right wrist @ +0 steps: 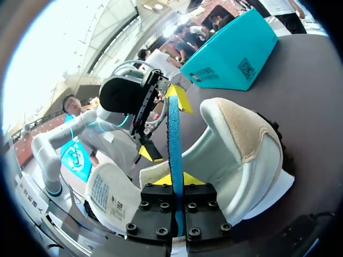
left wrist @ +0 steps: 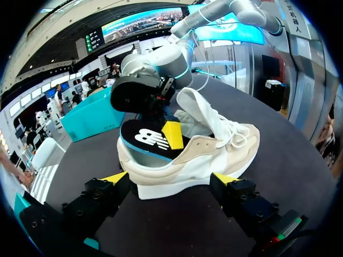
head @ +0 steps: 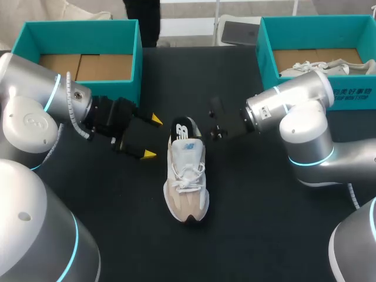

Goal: Take the shoe out of the shoebox, open the shoe tongue, remove and reinsert the insole, then place the shoe into the shoebox

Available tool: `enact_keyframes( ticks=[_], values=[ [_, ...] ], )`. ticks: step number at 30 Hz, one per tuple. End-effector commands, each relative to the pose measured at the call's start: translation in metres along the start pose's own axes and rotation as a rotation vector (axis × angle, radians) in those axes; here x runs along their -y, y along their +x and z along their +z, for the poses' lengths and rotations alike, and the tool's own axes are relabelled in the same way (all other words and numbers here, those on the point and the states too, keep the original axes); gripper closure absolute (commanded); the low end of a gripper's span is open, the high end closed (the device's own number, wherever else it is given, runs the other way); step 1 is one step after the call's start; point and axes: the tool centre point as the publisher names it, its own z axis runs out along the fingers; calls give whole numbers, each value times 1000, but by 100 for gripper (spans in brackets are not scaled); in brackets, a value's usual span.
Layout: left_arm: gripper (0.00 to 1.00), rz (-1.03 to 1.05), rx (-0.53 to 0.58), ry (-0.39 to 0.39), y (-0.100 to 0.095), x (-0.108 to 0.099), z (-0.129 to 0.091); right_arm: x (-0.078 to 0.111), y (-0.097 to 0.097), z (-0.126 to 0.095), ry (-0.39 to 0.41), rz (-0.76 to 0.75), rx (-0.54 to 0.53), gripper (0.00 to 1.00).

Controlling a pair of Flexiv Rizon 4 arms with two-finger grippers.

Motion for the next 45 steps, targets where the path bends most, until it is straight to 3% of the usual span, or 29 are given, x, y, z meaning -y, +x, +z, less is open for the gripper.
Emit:
enact_keyframes(
  ticks=[1,3,13,19,22,23,25,36,43,45],
  values=[
    [0,0,1,-3,1,0,1,1,3,0,-3,-4,38,85],
    [0,0,1,-3,1,0,1,-4,7,-4,-9,-16,64,69],
    [0,0,1,-3,1,0,1,-26,15,-13,8,-61,103,64],
    [0,0,1,-3,1,0,1,-33,1,-18,8,-81,100,67],
    [0,0,1,-3,1,0,1,-36,-3,-18,21,-79,90,76],
    [0,0,1,-3,1,0,1,-36,-4,-17,29,-74,86,88],
    [0,0,1,-3,1,0,1,-34,-5,-17,43,-58,78,100],
    [0,0,1,-3,1,0,1,1,8,3,46,46,36,100],
    [0,0,1,-3,1,0,1,6,11,4,51,71,41,100],
    [0,0,1,-3,1,0,1,3,11,1,50,63,51,92]
  ],
)
